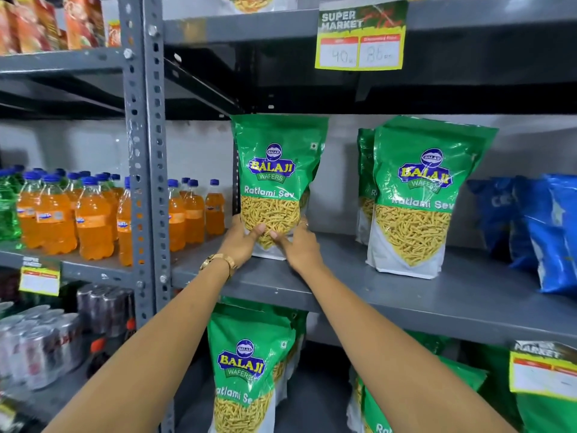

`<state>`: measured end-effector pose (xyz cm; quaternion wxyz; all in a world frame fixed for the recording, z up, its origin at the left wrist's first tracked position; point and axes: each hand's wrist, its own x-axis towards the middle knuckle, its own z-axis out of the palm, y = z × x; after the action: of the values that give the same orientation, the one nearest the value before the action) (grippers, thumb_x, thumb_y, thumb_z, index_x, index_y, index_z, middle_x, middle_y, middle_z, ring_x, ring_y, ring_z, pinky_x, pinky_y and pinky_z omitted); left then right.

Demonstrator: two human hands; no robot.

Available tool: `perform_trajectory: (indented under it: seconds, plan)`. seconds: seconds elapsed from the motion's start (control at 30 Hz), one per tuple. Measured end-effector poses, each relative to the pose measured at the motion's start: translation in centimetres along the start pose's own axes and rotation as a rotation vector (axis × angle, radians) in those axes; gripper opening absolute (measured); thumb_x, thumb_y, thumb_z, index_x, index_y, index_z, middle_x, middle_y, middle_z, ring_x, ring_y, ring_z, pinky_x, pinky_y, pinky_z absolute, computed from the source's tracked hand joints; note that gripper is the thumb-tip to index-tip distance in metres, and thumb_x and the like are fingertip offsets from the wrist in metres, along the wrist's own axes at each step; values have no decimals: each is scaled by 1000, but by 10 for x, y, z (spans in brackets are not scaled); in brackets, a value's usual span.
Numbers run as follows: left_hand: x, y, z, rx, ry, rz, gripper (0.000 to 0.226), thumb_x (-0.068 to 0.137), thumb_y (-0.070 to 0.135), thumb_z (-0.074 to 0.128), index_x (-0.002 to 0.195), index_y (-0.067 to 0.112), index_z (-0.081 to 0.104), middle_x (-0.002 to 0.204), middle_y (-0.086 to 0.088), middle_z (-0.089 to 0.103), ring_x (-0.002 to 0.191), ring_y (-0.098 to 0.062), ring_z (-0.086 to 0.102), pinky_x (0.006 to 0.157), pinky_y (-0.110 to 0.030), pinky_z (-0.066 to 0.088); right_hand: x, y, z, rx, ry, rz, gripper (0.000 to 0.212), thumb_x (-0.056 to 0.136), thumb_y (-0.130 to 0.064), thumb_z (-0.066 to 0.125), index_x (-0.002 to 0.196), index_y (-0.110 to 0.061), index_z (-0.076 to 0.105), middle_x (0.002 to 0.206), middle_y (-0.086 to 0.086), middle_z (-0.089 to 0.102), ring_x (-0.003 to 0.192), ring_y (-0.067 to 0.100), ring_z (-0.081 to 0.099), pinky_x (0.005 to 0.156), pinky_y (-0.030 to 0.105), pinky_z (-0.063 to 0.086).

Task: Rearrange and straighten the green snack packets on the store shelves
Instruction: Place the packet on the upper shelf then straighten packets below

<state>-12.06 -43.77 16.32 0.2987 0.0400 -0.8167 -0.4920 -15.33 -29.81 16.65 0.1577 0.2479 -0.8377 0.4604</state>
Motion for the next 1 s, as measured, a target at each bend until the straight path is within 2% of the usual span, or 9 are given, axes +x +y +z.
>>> perform_trajectory:
  seconds: [0.23,0.37,0.53,0.6,0.67,0.77,0.87,0.93,1.0]
  plan:
    - [-2,2,4,10,62,-48,61,92,40,57,135,5,34,142,-14,50,130,-32,48,106,-40,37,1,-1,-2,13,-41,-2,64,90,-38,61,137,-2,34,133,20,56,123,39,53,95,40,44]
    - [-6,7,2,25,57,-74,71,89,48,57,140,6,29,146,-15,46,132,-34,46,106,-42,37,-3,-3,-5,58,-54,-5,60,91,-34,61,135,-1,35,134,21,56,124,38,52,99,42,43]
    - [-13,9,-1,32,69,-74,80,87,54,57,142,6,26,148,-15,42,134,-35,43,108,-44,37,-10,-6,-7,65,-31,-16,74,90,-32,63,145,-2,23,145,20,46,134,37,44,107,42,38]
    - [-15,8,0,67,62,-61,88,87,56,54,149,8,14,156,-15,28,142,-36,31,114,-47,29,-15,-5,-12,27,-8,-40,86,89,-35,63,151,-3,12,153,20,33,142,35,31,113,40,30]
    - [-17,9,2,155,79,-61,103,85,62,53,152,14,-9,162,-16,0,150,-37,6,119,-51,14,-26,-1,-25,-13,80,-99,90,88,-39,63,153,-7,10,158,18,25,147,33,21,117,42,23]
    - [-15,10,11,416,169,128,116,75,76,48,149,22,-23,160,-18,-21,148,-39,-16,118,-58,-4,-46,11,-61,-161,458,-220,92,82,-38,69,152,-10,17,159,16,21,148,34,13,121,48,18]
    - [-15,17,29,605,208,281,128,62,89,45,150,23,-22,159,-21,-22,146,-43,-18,113,-61,-6,-52,29,-100,-289,755,-19,112,71,-46,76,153,-11,7,162,16,5,149,39,1,121,54,8]
    - [-18,25,40,509,178,188,137,55,88,53,148,25,-26,157,-23,-25,144,-47,-21,113,-64,-6,-45,39,-117,-252,777,242,132,61,-53,81,153,-10,-3,162,19,-7,148,43,-6,116,63,6]
    - [-18,30,49,388,142,44,142,57,79,67,144,28,-32,155,-24,-30,142,-50,-23,113,-65,-4,-37,49,-124,-226,691,381,146,52,-56,84,152,-13,-13,160,20,-18,147,46,-9,110,71,7]
